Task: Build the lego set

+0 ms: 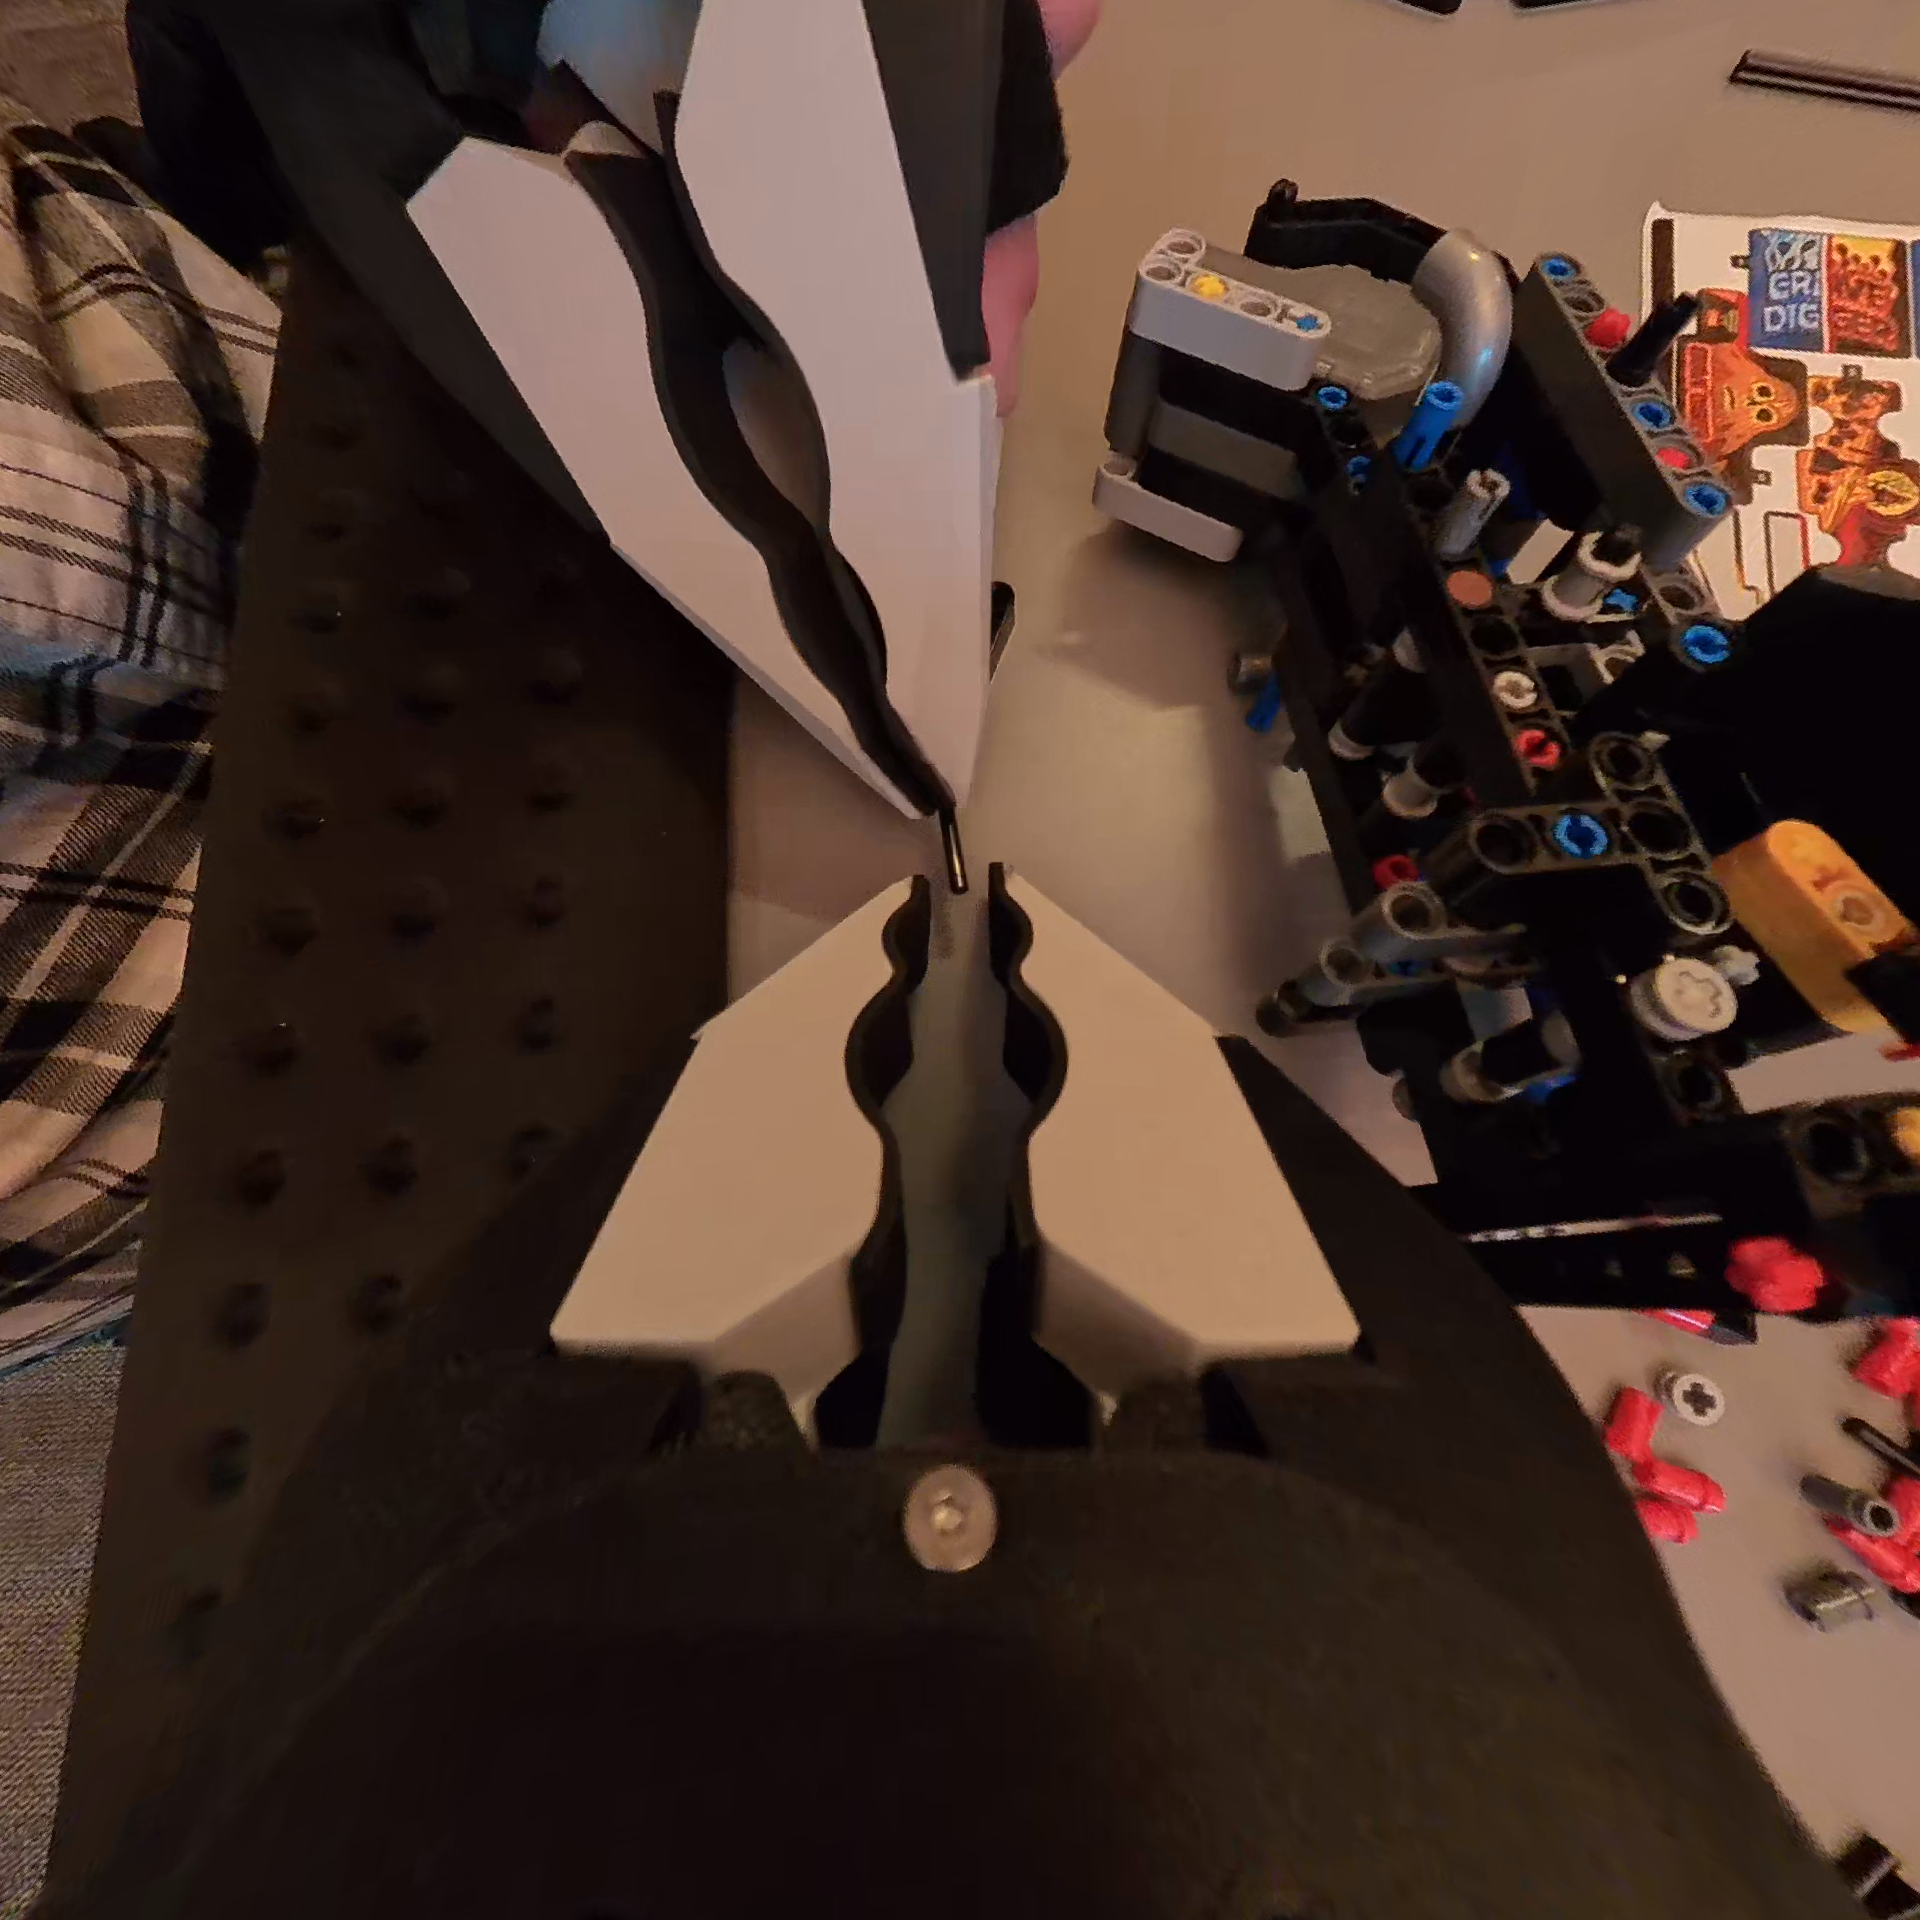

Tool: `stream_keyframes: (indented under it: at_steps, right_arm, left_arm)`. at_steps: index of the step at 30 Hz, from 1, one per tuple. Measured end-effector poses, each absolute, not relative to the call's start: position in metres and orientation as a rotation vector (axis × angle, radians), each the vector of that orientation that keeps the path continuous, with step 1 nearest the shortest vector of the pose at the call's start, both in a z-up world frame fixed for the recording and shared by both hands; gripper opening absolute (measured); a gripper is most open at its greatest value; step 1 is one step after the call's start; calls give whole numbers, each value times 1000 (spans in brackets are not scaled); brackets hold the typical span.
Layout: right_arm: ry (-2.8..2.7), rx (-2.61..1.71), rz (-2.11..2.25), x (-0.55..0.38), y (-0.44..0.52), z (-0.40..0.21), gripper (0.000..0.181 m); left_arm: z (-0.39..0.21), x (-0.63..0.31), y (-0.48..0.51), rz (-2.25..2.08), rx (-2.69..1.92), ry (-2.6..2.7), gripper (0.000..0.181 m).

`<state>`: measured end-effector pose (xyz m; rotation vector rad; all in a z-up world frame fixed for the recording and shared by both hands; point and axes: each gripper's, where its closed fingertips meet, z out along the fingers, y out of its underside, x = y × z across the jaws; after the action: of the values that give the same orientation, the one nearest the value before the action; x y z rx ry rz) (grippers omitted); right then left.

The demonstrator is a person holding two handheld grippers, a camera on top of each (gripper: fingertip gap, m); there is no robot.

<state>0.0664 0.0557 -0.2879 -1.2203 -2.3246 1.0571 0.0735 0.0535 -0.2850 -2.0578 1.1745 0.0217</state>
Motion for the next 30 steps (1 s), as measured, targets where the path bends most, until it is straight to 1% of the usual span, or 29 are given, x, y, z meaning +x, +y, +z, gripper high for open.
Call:
stream_keyframes:
  at_steps: [3, 5, 9, 10, 12, 18, 19, 21, 24, 26, 28, 30]
  right_arm:
    - [-2306, -1198, 1088, 65, 53, -283, 3]
    - [-2295, -1190, 1114, 64, 52, -279, 2]
    - [-2304, -1188, 1115, 64, 50, -281, 3]
    - [-2304, -1191, 1118, 64, 49, -281, 7]
    - [-2299, -1172, 1118, 63, 48, -280, 0]
    - [-2316, -1179, 1102, 65, 49, -283, 0]
    - [-2319, -1182, 1108, 66, 49, -282, 3]
    - [-2336, -1193, 1118, 71, 48, -282, 7]
    - [-2357, -1202, 1100, 76, 49, -286, 7]
    - [-2356, -1209, 1100, 77, 49, -287, 7]
    - [-2346, -1211, 1112, 76, 50, -286, 6]
    - [-2348, -1211, 1115, 77, 50, -286, 6]
  left_arm:
    - [-282, 74, 54, 10, -2043, 1162, 0]
    - [-283, 75, 54, 12, -2037, 1172, 0]
    - [-280, 77, 53, -1, -2017, 1168, 0]
    - [-278, 77, 54, 1, -2006, 1162, 0]
    - [-277, 77, 53, -6, -2003, 1162, 0]
    - [-284, 76, 47, -67, -2067, 1158, 0]
    - [-285, 76, 46, -71, -2069, 1163, 0]
    - [-288, 76, 43, -91, -2084, 1185, 6]
    - [-294, 76, 42, -81, -2094, 1260, 14]
    - [-294, 79, 43, -88, -2093, 1286, 12]
    - [-296, 82, 43, -110, -2102, 1312, 4]
    - [-297, 84, 44, -121, -2113, 1317, 2]
